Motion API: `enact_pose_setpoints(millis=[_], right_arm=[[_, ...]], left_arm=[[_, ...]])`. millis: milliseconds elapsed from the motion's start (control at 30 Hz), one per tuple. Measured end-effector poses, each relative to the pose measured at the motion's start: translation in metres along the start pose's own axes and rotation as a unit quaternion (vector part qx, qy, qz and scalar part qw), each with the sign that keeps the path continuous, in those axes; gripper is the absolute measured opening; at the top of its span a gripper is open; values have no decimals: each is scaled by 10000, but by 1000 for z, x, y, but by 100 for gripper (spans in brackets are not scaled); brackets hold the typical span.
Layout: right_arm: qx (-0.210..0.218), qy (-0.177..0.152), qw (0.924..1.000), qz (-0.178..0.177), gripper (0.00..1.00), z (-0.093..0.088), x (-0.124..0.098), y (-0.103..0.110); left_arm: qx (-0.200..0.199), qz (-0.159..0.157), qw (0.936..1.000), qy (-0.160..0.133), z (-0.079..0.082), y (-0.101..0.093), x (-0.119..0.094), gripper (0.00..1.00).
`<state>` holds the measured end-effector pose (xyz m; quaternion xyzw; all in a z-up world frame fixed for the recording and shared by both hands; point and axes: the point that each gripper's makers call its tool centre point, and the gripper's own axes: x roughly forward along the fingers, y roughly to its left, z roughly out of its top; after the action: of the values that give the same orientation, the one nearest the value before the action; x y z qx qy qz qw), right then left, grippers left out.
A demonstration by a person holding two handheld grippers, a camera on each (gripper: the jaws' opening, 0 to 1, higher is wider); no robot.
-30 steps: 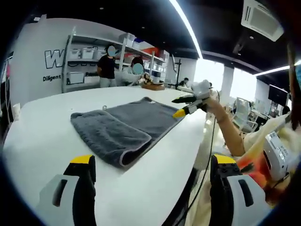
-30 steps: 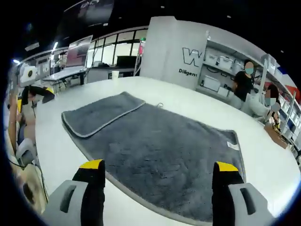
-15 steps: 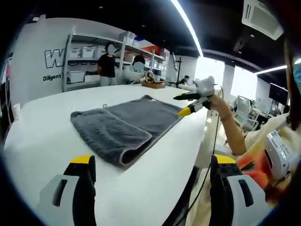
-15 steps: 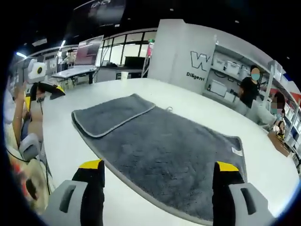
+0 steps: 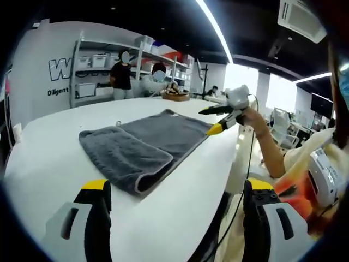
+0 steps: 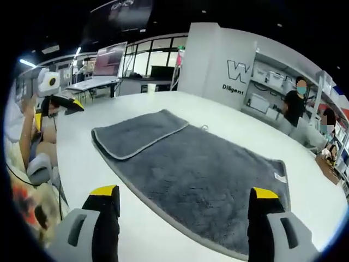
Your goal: Open the folded towel by lifting each exposed corner and separating the folded layers until the towel lies flat within the target outline without major curled edges
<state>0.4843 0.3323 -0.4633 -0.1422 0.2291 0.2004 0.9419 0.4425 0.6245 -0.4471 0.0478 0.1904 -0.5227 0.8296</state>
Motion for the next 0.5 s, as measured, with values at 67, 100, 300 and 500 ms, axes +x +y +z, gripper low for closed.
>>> enact_pose_setpoints(millis=[67, 100, 300, 500], right_arm=[[81, -50, 10000, -22, 99, 2, -3, -3], [86, -73, 9999, -30, 99, 4, -4, -4], [65, -142, 9999, 56, 99, 8, -8, 0], [46, -256, 9996, 81, 99, 11, -13, -1]], left_arm=[[44, 121, 9999, 42, -2, 2, -2, 99], [54, 159, 9998, 54, -2, 3, -4, 99], [-65, 379, 9992, -46, 0, 9, -7, 99], [-25, 564, 9984, -32, 8, 9, 9, 95]])
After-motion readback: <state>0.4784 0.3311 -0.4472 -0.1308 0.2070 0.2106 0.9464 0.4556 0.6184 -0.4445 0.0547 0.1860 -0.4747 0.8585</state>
